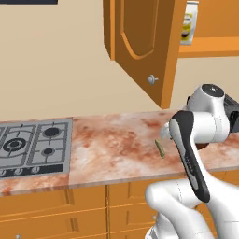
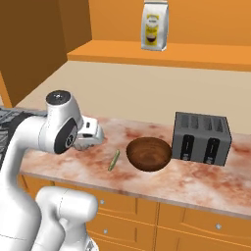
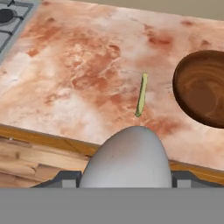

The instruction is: Pick the egg and butter from the fridge and place them by the bowl for mixing.

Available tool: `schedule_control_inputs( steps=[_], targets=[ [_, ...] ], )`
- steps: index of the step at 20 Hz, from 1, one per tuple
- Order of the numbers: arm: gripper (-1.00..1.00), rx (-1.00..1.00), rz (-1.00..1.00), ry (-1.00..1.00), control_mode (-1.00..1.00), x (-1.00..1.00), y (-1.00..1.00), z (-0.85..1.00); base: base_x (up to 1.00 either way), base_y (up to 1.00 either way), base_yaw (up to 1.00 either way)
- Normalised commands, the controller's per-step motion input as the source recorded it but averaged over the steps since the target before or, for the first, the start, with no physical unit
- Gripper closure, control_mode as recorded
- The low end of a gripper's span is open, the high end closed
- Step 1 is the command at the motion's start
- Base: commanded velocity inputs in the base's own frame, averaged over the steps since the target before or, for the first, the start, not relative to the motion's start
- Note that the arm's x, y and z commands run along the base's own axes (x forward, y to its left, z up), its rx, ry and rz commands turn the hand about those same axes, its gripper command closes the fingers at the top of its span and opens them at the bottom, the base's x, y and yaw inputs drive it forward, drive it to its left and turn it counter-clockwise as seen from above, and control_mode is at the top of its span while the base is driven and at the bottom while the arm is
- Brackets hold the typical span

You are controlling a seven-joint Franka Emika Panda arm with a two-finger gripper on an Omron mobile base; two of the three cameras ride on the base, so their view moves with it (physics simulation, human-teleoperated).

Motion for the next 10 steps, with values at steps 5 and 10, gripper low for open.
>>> schedule_control_inputs(
  steps=[5,10],
  targets=[
    [1.00,-0.18,0.00,0.02,-1.00,0.20,0.00,-0.68,0.00,0.00,0.00],
    [1.00,-0.04,0.01,-0.01,-1.00,0.41,0.00,-0.28,0.00,0.00,0.00]
  ],
)
